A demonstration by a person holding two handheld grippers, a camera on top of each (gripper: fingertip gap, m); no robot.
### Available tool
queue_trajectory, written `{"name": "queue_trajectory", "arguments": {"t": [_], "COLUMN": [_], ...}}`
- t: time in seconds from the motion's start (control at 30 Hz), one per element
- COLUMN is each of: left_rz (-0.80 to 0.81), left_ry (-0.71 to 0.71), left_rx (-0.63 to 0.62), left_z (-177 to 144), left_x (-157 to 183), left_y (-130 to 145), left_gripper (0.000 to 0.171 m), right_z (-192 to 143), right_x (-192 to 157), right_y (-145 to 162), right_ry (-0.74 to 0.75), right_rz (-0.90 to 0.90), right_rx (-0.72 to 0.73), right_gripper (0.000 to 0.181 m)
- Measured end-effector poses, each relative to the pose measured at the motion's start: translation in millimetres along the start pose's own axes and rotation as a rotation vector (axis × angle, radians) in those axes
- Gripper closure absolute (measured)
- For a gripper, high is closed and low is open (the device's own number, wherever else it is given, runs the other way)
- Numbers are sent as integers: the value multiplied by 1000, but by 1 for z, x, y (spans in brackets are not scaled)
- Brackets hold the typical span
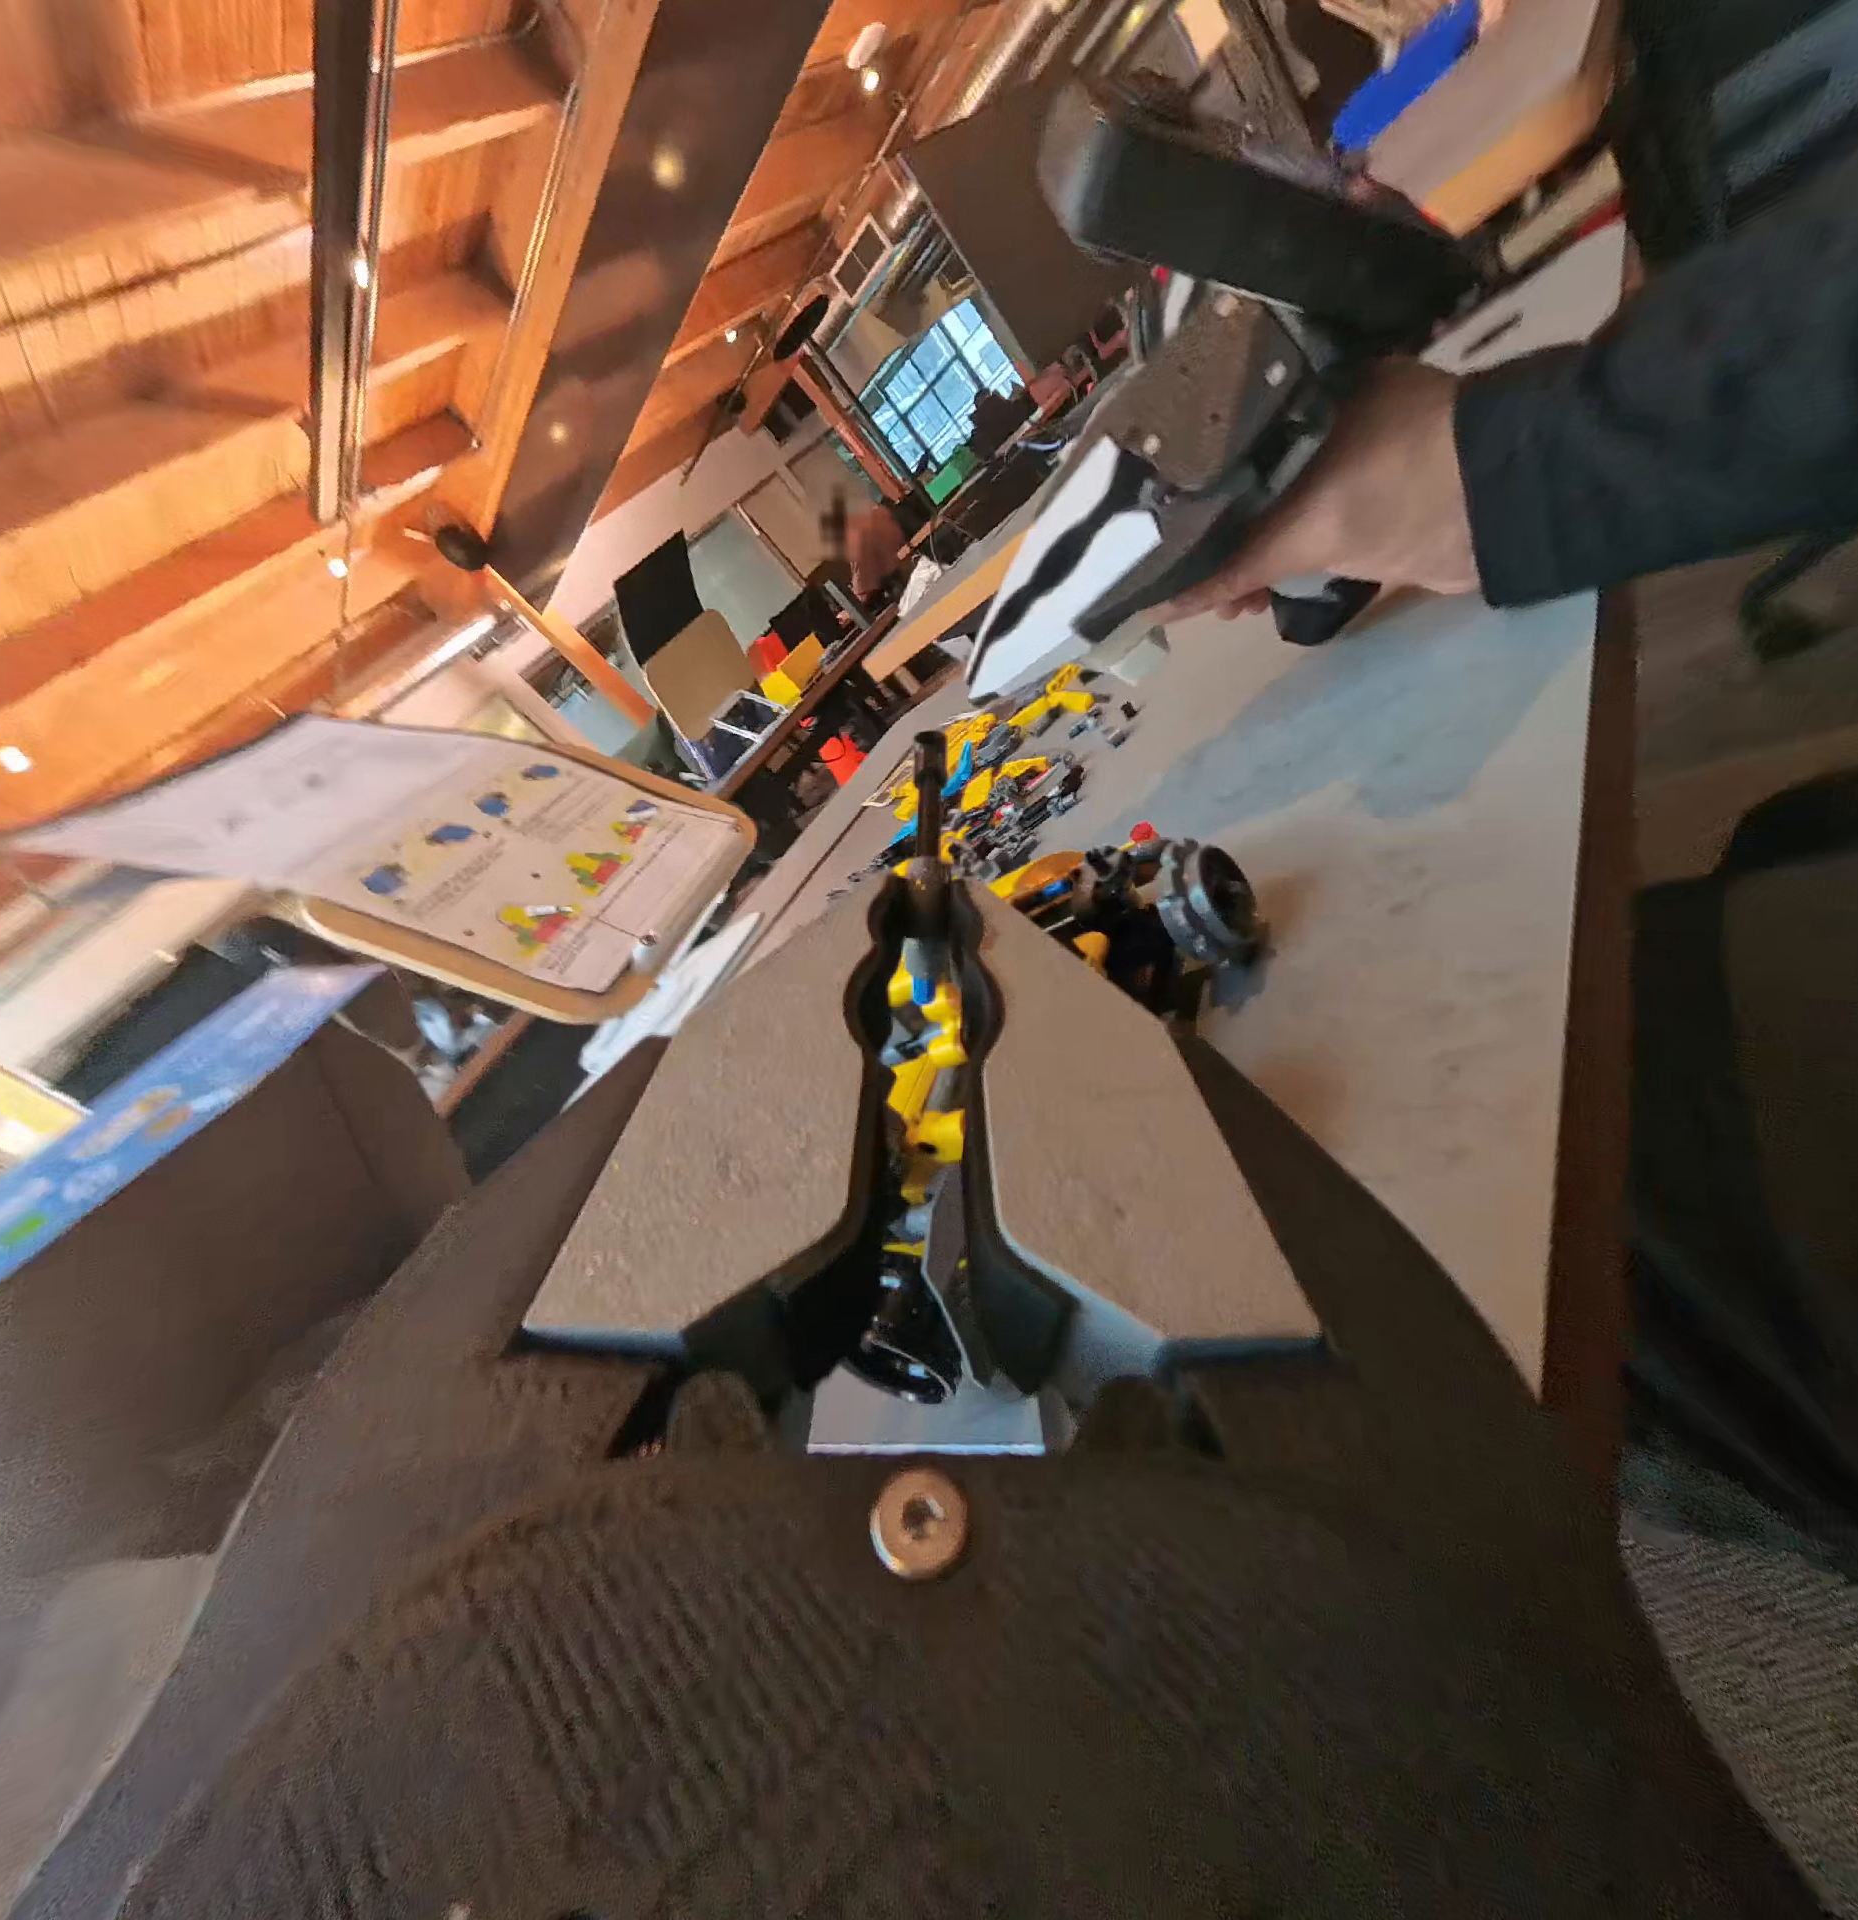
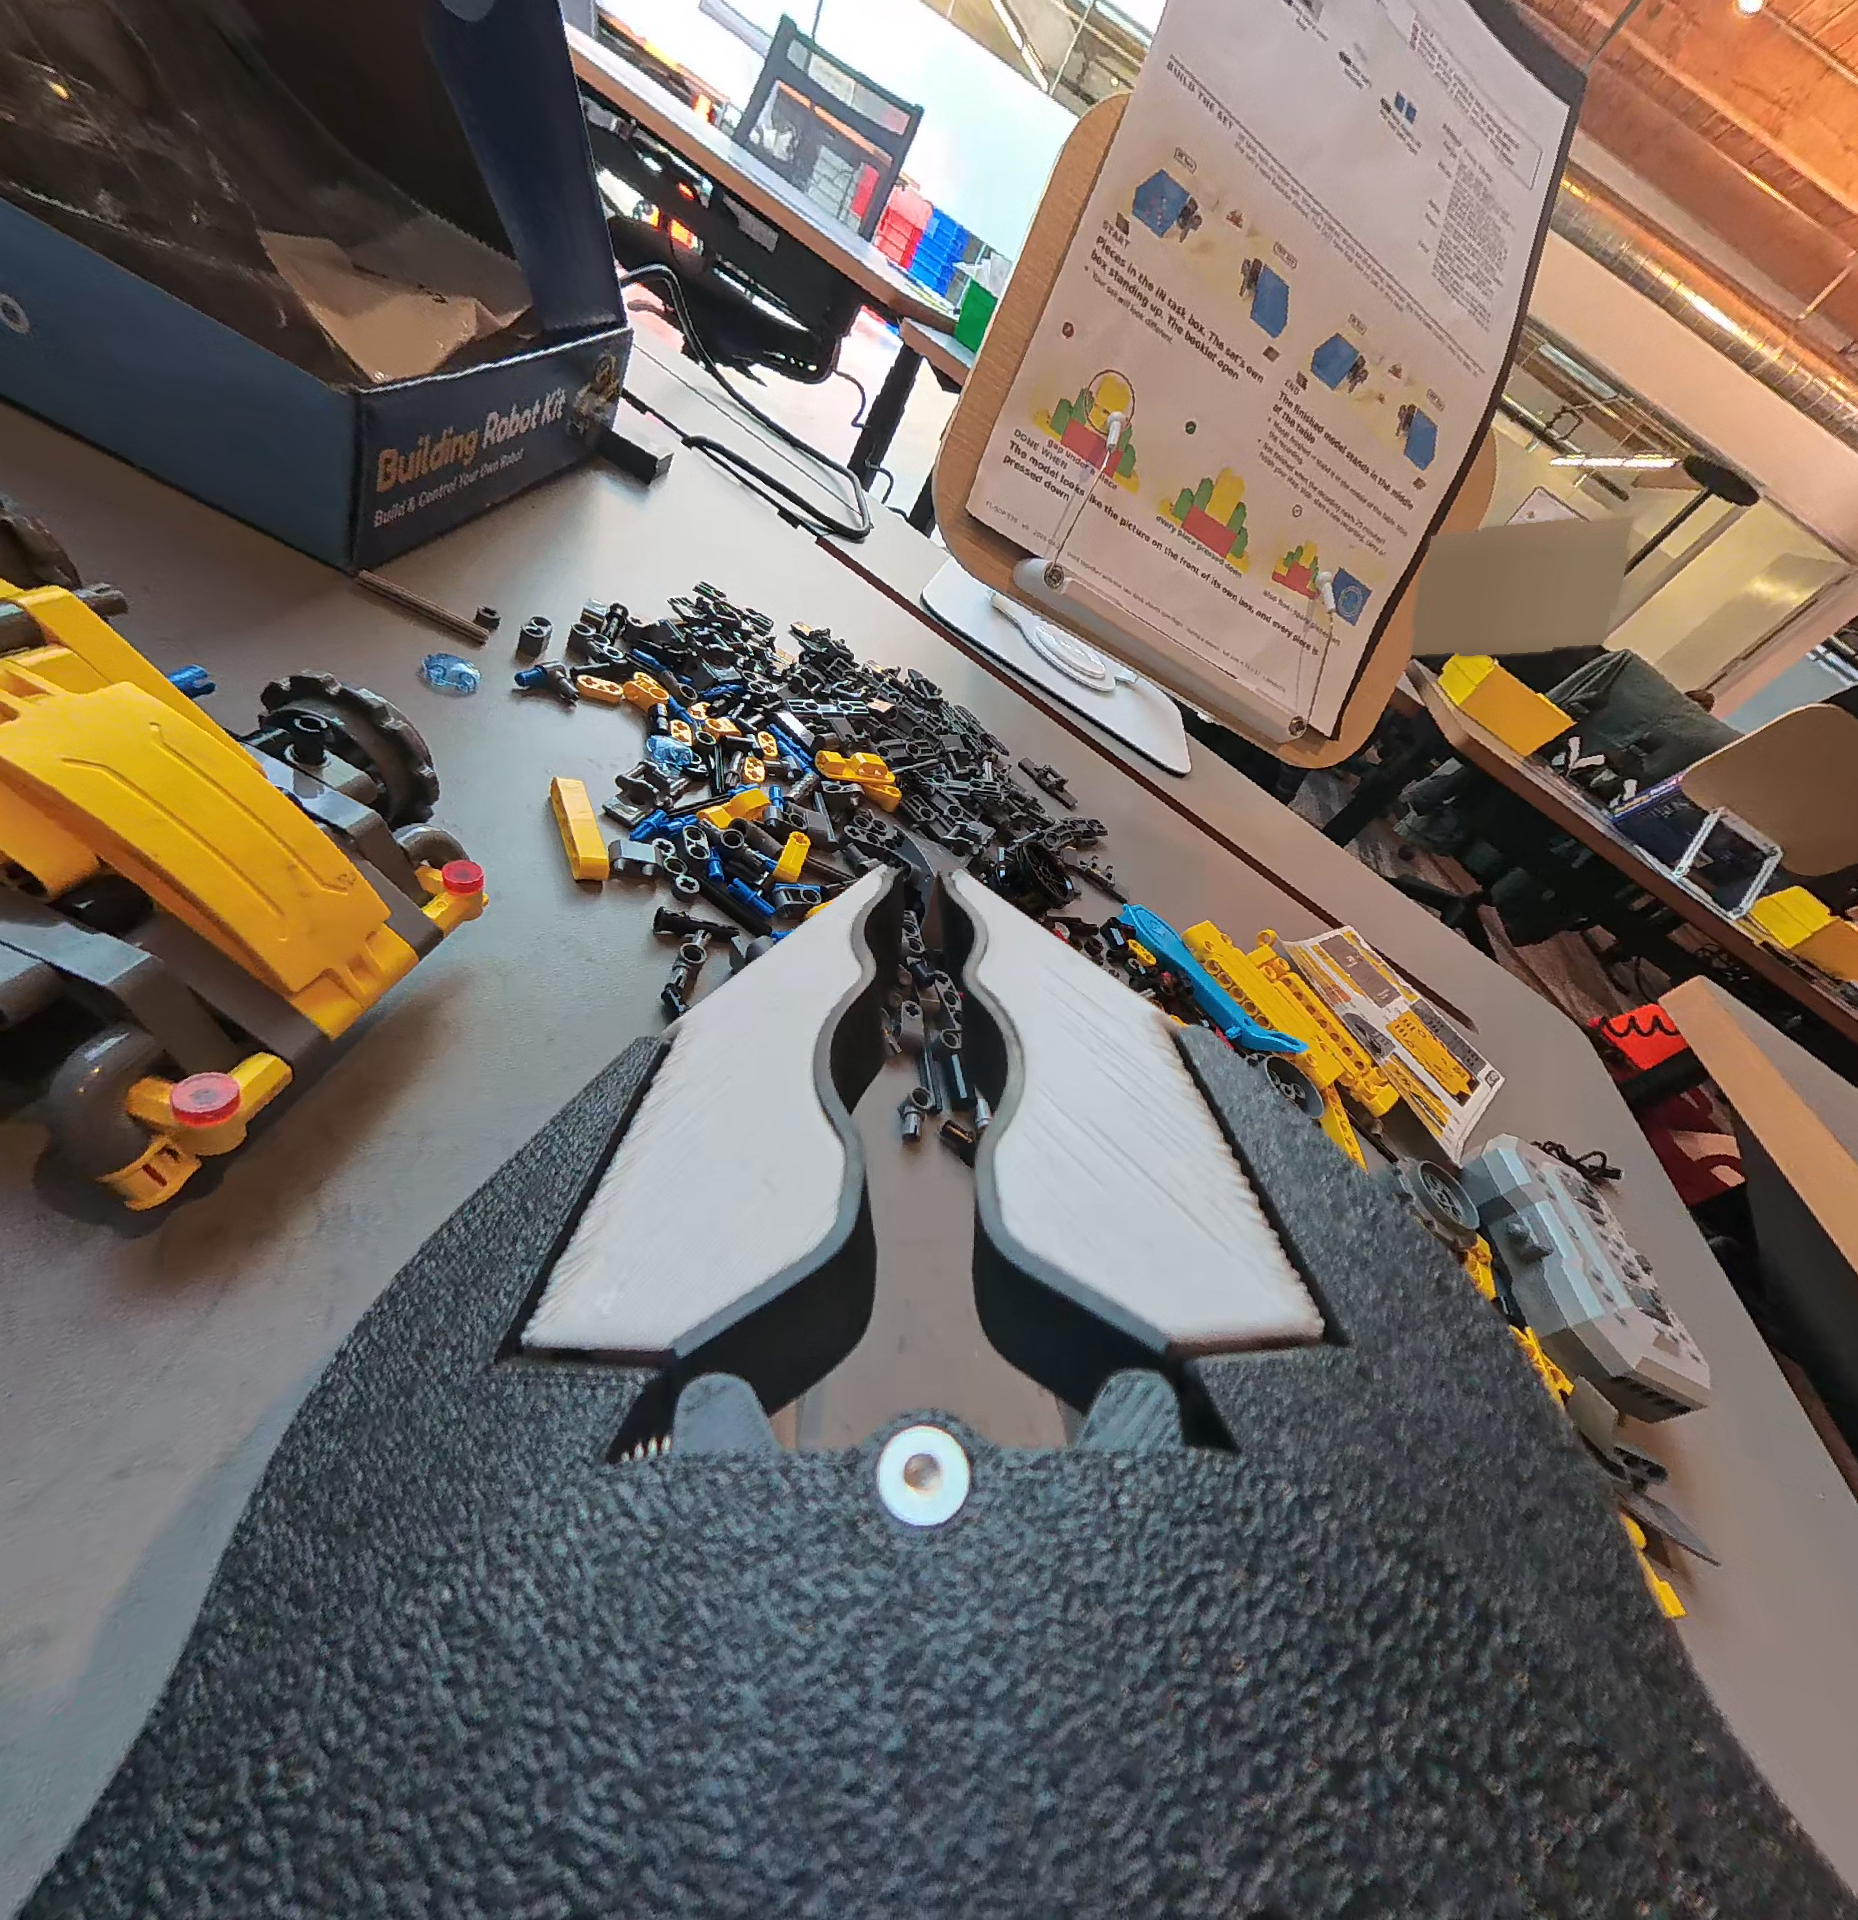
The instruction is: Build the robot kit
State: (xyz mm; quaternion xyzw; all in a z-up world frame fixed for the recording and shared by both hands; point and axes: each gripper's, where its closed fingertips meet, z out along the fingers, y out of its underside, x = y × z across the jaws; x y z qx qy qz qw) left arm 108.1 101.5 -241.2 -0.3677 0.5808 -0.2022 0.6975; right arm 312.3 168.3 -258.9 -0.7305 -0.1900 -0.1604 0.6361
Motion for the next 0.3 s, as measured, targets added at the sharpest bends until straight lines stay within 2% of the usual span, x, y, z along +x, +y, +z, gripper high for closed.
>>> {"name": "queue_trajectory", "arguments": {"t": [0.07,0.2,0.23,0.3], "left_rz": [58,-125,-123,-11], "left_ry": [-8,-35,-16,32], "left_rx": [-8,-34,-35,-20], "left_z": [1,1,2,3], "left_x": [4,-16,-13,4], "left_y": [1,10,10,4], "left_gripper": [167,167,167,167], "right_z": [0,0,-1,-1], "right_x": [0,0,0,-1], "right_y": [0,-1,-1,-1], "right_ry": [-1,-3,-5,-8], "right_rz": [0,3,4,6], "right_rx": [1,5,7,7], "right_gripper": [177,177,177,177]}}
